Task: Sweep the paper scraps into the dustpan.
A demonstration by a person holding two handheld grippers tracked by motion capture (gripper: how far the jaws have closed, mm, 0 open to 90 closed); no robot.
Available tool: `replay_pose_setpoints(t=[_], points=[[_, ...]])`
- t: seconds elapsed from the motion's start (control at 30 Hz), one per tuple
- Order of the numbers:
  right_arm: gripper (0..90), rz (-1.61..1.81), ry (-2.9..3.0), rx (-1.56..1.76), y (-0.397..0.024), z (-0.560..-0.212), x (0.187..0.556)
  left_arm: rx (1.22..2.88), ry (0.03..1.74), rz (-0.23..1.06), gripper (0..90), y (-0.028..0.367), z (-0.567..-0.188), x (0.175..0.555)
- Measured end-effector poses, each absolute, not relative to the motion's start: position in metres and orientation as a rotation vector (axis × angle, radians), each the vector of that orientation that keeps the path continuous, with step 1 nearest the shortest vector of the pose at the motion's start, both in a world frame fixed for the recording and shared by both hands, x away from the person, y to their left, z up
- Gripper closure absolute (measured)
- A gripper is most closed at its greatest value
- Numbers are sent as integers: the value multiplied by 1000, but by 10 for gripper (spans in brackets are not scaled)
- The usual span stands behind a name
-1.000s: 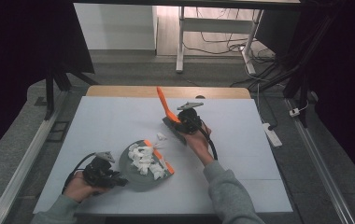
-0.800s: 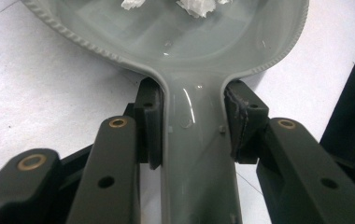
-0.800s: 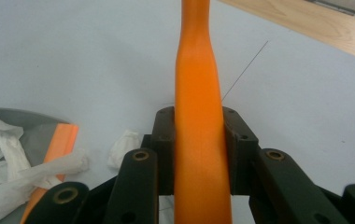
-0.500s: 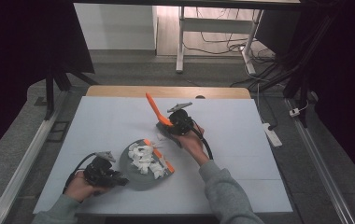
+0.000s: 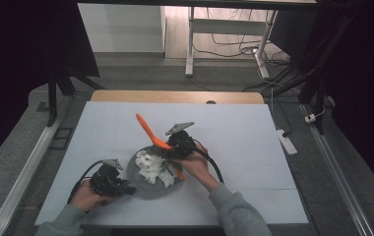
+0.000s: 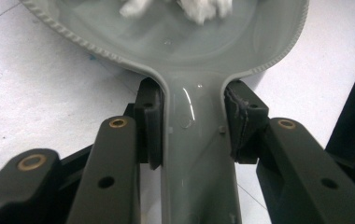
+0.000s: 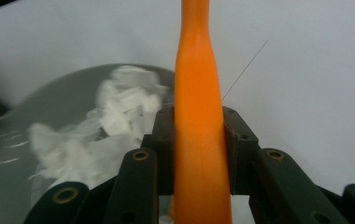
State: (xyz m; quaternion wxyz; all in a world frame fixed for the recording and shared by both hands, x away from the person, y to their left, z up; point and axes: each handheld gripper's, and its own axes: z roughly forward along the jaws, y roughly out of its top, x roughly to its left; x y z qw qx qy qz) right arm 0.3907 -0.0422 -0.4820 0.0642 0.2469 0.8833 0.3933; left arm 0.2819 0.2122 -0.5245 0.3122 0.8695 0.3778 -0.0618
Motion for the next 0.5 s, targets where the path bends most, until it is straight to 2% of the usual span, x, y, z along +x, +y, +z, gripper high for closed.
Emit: replay_pose_setpoints(t=[0.13, 0.3, 0.5], points=[[700, 1267, 2647, 688, -46, -463, 380, 2290, 999, -161, 614, 212, -525, 282], [699, 1345, 2508, 796, -69, -443, 394, 2292, 998, -160, 615, 212, -524, 281], [699, 1252, 2454, 885, -91, -449, 416, 2293, 992, -158, 614, 212, -525, 282]])
